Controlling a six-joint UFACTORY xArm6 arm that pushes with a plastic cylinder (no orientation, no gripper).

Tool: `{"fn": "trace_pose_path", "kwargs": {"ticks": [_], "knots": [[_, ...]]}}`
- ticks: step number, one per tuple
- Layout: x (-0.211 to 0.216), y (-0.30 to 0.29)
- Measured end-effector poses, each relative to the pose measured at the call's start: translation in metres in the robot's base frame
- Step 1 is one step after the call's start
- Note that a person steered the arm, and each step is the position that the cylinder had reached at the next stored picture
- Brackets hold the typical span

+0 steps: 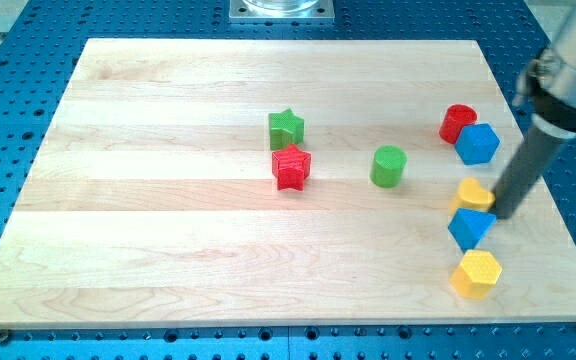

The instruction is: Move the cube above the heart

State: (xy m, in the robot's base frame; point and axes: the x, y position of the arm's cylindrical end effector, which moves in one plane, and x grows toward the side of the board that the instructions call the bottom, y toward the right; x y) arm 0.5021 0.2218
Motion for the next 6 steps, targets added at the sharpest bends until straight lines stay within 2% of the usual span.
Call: {"fn": "trace_pose_path", "kwargs": {"ticks": [1, 2, 3, 5, 6], "knots": [[0.004, 0.004], [-0.036, 0.063], [-0.086, 0.064], [-0.089, -0.022], [-0.122, -0.013]]}}
